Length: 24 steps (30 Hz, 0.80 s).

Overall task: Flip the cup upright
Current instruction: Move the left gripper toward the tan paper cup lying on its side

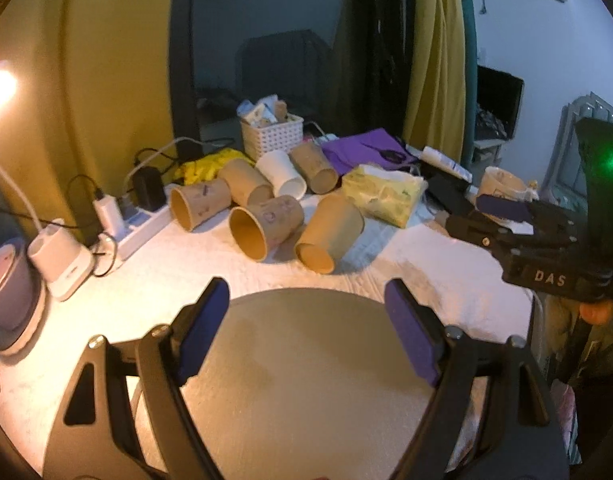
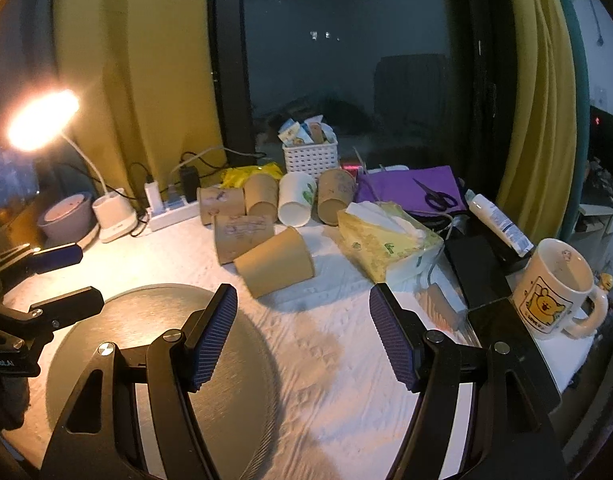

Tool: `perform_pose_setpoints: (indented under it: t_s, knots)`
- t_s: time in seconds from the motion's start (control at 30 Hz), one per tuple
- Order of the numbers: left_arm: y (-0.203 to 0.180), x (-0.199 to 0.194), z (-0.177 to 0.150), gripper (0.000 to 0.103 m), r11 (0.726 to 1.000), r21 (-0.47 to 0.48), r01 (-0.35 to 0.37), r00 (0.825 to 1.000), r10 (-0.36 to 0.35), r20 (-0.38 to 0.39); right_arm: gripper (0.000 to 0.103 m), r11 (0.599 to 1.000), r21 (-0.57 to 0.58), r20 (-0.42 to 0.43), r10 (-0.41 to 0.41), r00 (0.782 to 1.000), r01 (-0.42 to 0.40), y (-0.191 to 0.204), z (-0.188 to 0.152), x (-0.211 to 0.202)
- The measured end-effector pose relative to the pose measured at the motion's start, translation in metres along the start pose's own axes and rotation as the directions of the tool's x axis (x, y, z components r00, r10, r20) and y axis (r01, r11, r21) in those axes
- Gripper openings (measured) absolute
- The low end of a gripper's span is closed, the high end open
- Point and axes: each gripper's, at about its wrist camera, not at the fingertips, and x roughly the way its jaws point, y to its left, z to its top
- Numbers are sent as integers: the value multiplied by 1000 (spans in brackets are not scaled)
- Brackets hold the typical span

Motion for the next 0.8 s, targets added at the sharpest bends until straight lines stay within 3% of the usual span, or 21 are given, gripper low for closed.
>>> perform_pose_setpoints:
  t_s: [0.43, 0.57, 0.8]
  knots:
    - [-17, 90, 30, 81, 995, 91, 34, 995, -26, -93, 72, 999, 32, -70, 14, 997, -12, -38, -1, 57]
    - [-21, 113, 35, 81, 993, 92, 80, 990, -68, -123, 72, 999, 36, -87, 18, 996, -15, -47, -1, 73]
    - [-30, 153, 43, 81, 986, 149, 72, 985, -47, -167, 72, 999, 53, -96, 18, 995, -13, -61, 0, 86]
